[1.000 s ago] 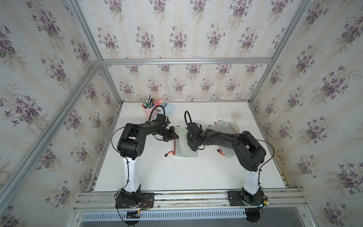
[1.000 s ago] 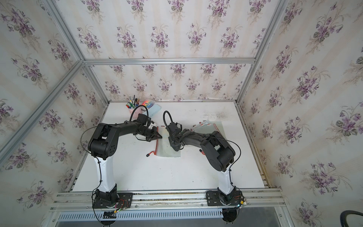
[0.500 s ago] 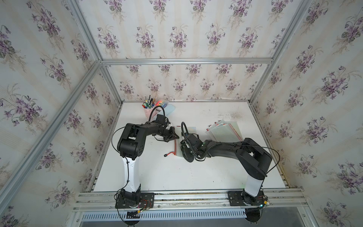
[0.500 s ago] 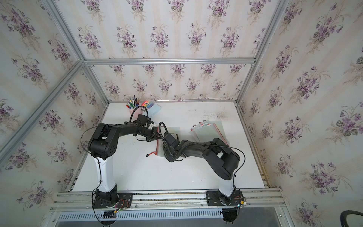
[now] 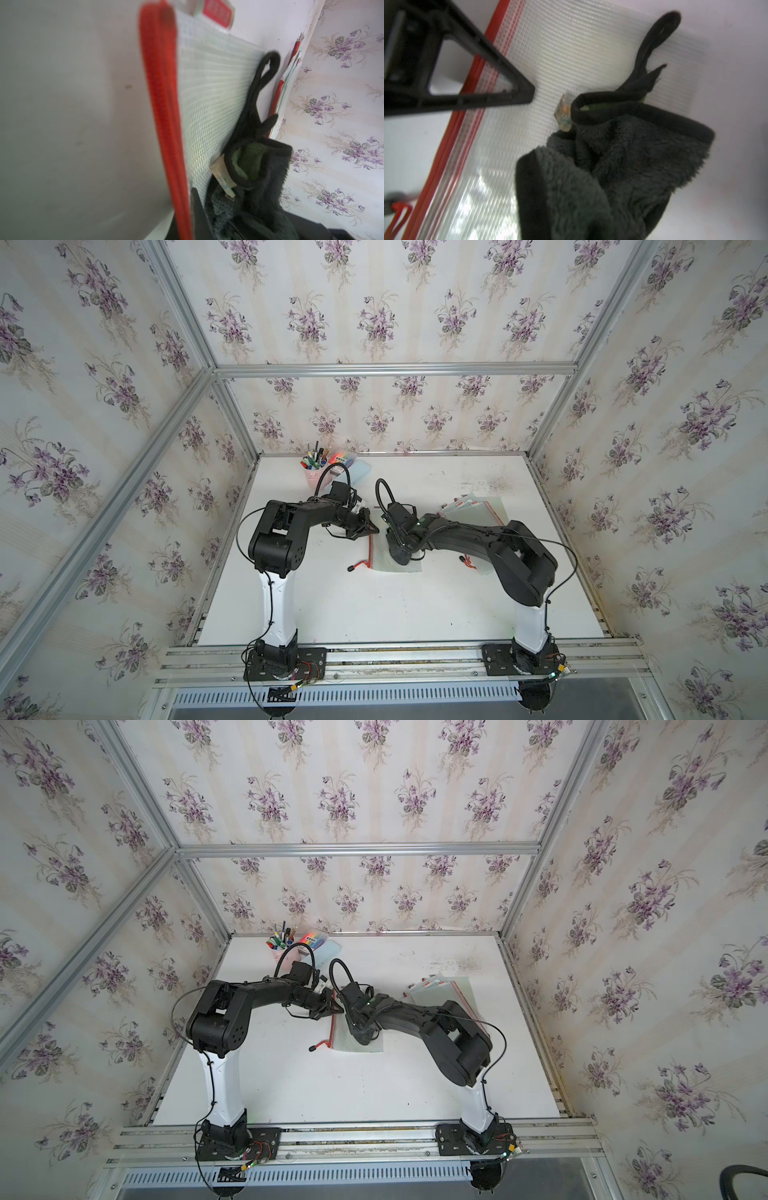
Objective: Wipe the document bag
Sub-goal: Wipe the dirt from the document bag, then pick up the document bag from the center of the board.
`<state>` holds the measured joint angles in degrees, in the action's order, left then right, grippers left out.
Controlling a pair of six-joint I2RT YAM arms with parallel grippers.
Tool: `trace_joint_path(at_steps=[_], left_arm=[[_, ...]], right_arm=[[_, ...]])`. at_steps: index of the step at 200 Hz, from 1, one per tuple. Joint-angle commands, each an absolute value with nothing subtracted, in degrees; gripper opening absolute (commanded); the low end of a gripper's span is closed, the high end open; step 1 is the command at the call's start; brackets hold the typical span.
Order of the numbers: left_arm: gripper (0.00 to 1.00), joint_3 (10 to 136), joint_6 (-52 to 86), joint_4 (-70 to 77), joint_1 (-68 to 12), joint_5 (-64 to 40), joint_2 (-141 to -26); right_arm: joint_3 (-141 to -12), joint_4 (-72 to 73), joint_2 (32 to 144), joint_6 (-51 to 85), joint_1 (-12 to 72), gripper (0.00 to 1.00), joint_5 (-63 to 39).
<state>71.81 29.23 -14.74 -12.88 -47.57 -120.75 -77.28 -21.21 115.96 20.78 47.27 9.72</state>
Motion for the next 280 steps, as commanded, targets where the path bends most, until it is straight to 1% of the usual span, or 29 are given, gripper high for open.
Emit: trace_joint_path(at_steps=[1,10,27,46,58,75,87,103,120,132,145,160,176,188,206,214,223,252,280], left_arm=[[0.00,71.18,29.49,-16.11,-12.88,-42.47,-120.72],[0.00,70.85,29.73,-15.75,-12.85,-42.02,-120.34],[0.00,69.86,30.98,-13.84,-12.88,-41.67,-119.88],[0.00,68.66,32.63,-11.53,-12.96,-41.93,-119.87],[0.00,67.97,33.63,-10.50,-12.94,-42.24,-119.76],[0.00,67.09,34.26,-9.22,-13.17,-42.28,-119.44],[0.00,66.92,34.37,-9.04,-13.25,-42.37,-119.58],[0.00,67.17,34.37,-9.26,-13.40,-42.44,-119.83],[0.00,67.40,34.07,-9.89,-13.53,-42.32,-119.72],[0.00,67.50,33.80,-10.45,-13.53,-41.85,-119.26],[0.00,67.76,33.38,-11.16,-13.49,-41.67,-118.66],[0.00,68.44,32.65,-13.03,-13.63,-41.68,-117.28],[0.00,69.94,30.58,-17.50,-14.35,-41.25,-114.21],[0.00,72.05,27.54,-22.83,-16.03,-40.11,-111.26],[0.00,75.81,23.18,-30.98,-19.96,-38.68,-107.57],[0.00,77.77,21.64,-34.06,-22.02,-38.20,-106.57],[0.00,79.80,20.55,-36.72,-24.19,-37.66,-105.54],[0.00,84.43,23.91,-37.08,-30.58,-40.12,-103.63],[0.00,91.63,28.35,-35.66,-35.06,-46.35,-105.72]], right_arm=[[-79.63,-22.91,118.94,19.68,45.70,0.31,10.68],[-78.29,-23.99,117.69,19.04,45.70,0.31,10.90],[-72.12,-24.69,111.39,18.64,45.79,0.31,9.90],[-64.73,-22.47,103.44,17.54,46.97,0.31,4.67],[-62.71,-20.07,100.92,18.19,48.44,0.30,1.52],[-63.02,-14.56,101.47,18.39,51.04,0.30,-0.19],[-65.72,-11.25,104.94,17.75,52.38,0.30,-1.45],[-70.59,-10.00,110.53,16.61,53.55,0.30,-4.88],[-71.46,-9.52,113.30,14.60,55.40,0.30,-8.35],[-69.08,-8.68,112.39,13.31,56.54,0.30,-11.13],[-64.45,-7.01,108.85,13.35,56.96,0.29,-13.22],[-59.31,-6.68,101.94,13.71,56.10,0.29,-10.43],[-56.60,-9.64,93.37,14.78,51.61,0.29,-5.58],[-56.60,-13.37,88.15,15.89,45.67,0.29,-1.57],[-57.92,-19.39,82.40,17.57,34.03,0.29,3.82],[-58.14,-20.27,80.24,17.42,28.26,0.29,4.73],[-58.12,-20.47,77.63,16.90,23.68,0.29,5.84],[-60.08,-22.97,73.63,15.20,13.00,0.29,9.83],[-61.36,-23.61,72.17,13.94,6.62,0.29,9.49]])
